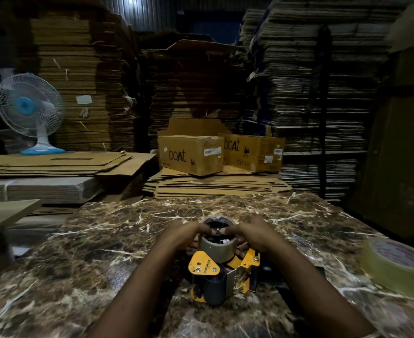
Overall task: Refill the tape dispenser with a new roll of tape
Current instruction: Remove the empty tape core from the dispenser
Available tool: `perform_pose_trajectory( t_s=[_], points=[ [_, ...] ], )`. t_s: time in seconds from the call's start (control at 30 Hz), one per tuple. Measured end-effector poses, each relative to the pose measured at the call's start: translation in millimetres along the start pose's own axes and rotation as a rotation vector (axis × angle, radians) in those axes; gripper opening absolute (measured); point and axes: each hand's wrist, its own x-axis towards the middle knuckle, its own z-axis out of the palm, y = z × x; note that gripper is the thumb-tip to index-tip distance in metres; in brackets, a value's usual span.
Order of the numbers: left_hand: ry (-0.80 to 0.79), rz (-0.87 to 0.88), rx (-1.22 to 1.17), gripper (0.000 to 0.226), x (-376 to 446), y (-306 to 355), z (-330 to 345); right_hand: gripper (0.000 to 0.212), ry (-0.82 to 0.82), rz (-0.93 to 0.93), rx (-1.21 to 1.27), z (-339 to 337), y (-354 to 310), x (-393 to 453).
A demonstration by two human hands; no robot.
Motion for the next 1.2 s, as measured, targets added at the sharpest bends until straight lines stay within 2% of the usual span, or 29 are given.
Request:
perform_pose_trajectory(
  t_s=[0.2, 0.33, 0.43, 0.57, 0.63, 0.67, 0.77, 0.83, 0.9, 0.97, 1.0, 1.07, 1.2],
  points=[
    [-0.056, -0.050, -0.030, 0.032, 2, -3, -1, 0.050, -0.020, 0.029, -0.079, 2, -4, -3],
    [0.008, -0.047, -0.037, 0.028, 1, -4, -1, 0.050, -0.026, 0.033, -0.098, 2, -7, -4],
    [0.032, -0.053, -0.068, 0.037, 2, -6, 3, 0.053, -0.007, 0.028, -0.114, 5, -6, -6],
    [0.057, -0.044, -0.075, 0.055, 2, -8, 10, 0.073, 0.005, 0.007, -0.119, 8, -6, -8],
    [0.054, -0.052, -0.075, 0.049, 2, -7, 9, 0.087, -0.027, 0.023, -0.115, 8, -6, -5],
    [0.057, -0.056, -0.071, 0.046, 0, -5, 9, 0.088, -0.041, 0.027, -0.113, 7, -7, -4],
    [0.072, -0.055, -0.043, 0.046, -2, -3, 9, 0.066, -0.043, 0.040, -0.124, 6, -10, -6],
    [0.105, -0.047, -0.028, 0.041, -2, -2, 9, 0.062, -0.034, 0.053, -0.121, 6, -11, -6],
    [0.115, -0.042, -0.010, 0.045, -1, 0, 10, 0.080, -0.030, 0.064, -0.102, 6, -11, -6],
    [0.114, -0.024, 0.005, 0.061, 0, 2, 11, 0.101, -0.040, 0.074, -0.101, 7, -11, -5],
    [0.117, -0.019, 0.015, 0.068, 0, 2, 11, 0.098, -0.040, 0.074, -0.107, 7, -11, -5],
    [0.128, -0.018, 0.039, 0.070, 0, 2, 11, 0.079, -0.024, 0.075, -0.125, 7, -12, -7],
    [0.155, -0.023, 0.062, 0.053, -6, 6, 13, 0.048, 0.036, 0.090, -0.160, 9, -16, -6]
  ],
)
